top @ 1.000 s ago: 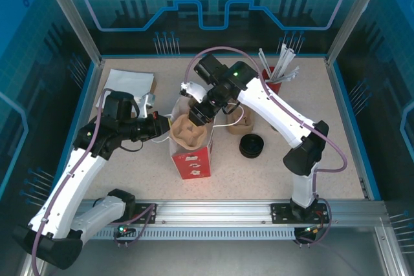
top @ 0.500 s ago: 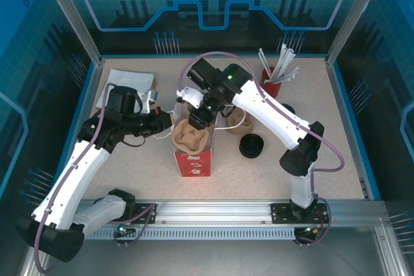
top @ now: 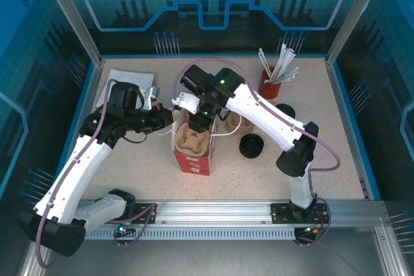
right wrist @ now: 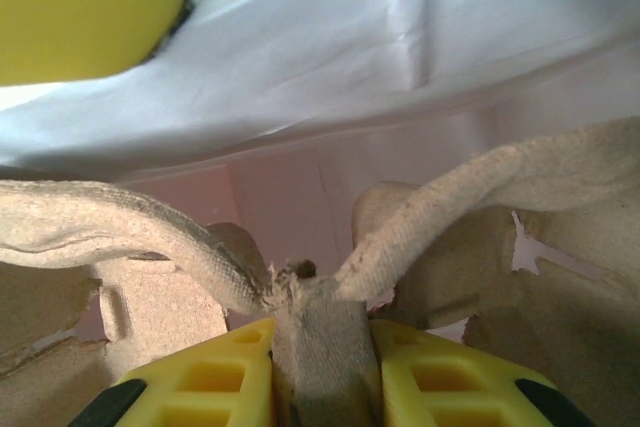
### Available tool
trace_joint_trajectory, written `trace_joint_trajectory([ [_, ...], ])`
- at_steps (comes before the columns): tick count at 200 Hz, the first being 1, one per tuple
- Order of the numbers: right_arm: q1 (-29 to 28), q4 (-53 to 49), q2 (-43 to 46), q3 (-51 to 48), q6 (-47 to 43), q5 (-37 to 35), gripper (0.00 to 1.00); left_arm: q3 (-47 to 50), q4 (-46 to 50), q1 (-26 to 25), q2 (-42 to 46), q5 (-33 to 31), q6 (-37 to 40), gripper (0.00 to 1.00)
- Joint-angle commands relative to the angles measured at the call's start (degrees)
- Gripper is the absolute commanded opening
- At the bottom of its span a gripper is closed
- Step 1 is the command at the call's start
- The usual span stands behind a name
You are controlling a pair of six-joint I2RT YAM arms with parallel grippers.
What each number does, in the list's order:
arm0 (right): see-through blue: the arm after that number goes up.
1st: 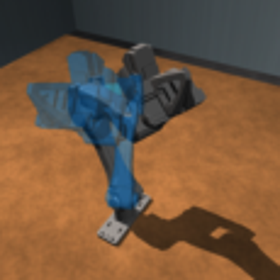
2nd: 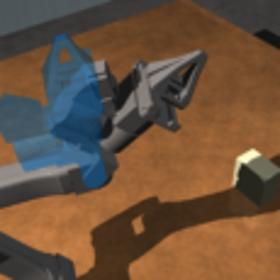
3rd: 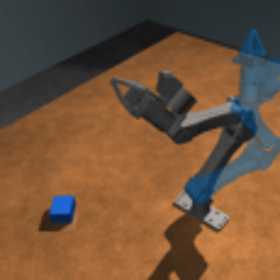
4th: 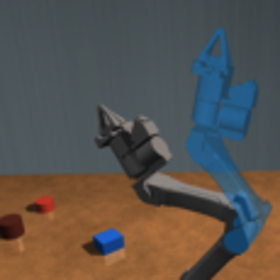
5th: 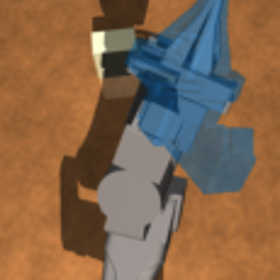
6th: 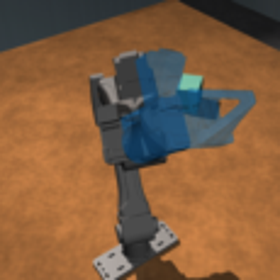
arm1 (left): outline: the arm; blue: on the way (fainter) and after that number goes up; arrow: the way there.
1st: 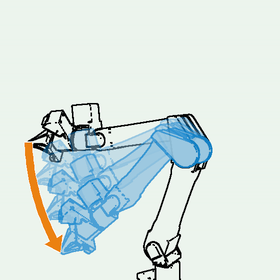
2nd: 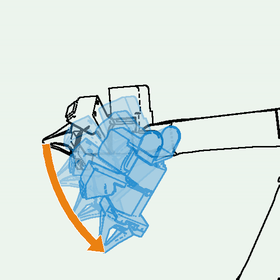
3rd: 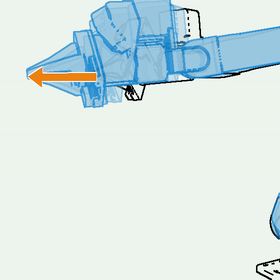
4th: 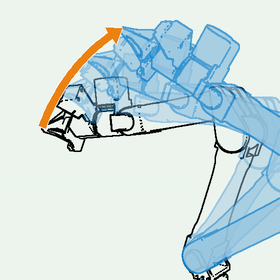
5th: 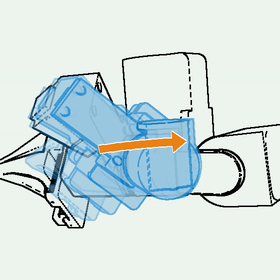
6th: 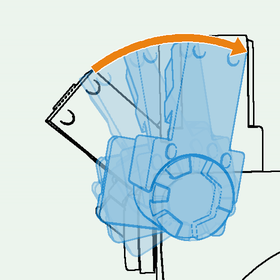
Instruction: Pack the takeout coffee
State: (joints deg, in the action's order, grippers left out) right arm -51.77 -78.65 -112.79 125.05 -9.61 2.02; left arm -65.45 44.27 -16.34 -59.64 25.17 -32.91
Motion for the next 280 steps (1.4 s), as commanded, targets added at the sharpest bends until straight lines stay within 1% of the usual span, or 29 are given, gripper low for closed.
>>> trace_joint_trajectory([
  [1, -1.21, -2.31, -0.76, 1.33, -2.70, -2.04, 0.26, -1.98, -1.12, 0.39, -0.21, 1.47, 0.60, 0.00],
  [54, -1.75, -2.28, 0.21, -0.83, -7.46, -4.15, 0.26, -3.10, -1.12, 0.26, -1.24, 1.80, -0.93, 0.00],
  [98, -2.00, -2.05, -0.59, -3.29, -7.85, -4.17, 0.26, -2.32, -1.03, -0.19, -1.18, 1.39, -1.33, 0.00],
  [164, -2.02, 0.56, 0.51, -8.71, -9.89, -5.08, 0.26, -2.20, 1.20, -0.19, -0.79, -2.02, -0.05, 0.00],
  [280, -2.02, 0.65, -0.90, -12.46, -12.74, -5.67, 0.26, -2.80, 1.08, -0.19, -0.83, -1.73, 0.20, 0.00],
])
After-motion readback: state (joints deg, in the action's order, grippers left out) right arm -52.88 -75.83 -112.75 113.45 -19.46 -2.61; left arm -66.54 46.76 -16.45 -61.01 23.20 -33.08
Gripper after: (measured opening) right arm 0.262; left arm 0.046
